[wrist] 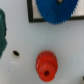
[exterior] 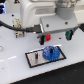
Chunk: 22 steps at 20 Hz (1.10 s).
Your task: Insert the blue gear onto the right peg, followed by the red gear
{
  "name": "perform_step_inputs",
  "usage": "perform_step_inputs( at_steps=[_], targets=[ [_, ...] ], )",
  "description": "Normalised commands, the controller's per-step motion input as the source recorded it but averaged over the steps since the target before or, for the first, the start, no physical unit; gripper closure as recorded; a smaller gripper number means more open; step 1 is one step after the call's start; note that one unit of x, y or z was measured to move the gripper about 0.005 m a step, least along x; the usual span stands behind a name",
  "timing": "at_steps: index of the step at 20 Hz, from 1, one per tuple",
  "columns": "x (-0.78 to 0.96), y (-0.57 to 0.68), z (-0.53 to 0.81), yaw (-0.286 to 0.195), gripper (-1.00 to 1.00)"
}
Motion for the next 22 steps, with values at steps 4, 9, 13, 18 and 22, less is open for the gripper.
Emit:
perform_step_inputs(
  at_steps=[4, 9, 13, 18, 22],
  targets=[
    [-0.57, 0.16, -0.02, 0.0, -1.0],
    [-0.5, 0.07, -0.25, 0.0, -1.0],
    [-0.42, 0.03, -0.34, 0.0, -1.0],
    [-0.37, 0.01, -0.35, 0.0, -1.0],
    [-0.39, 0.01, -0.31, 0.0, -1.0]
  ],
)
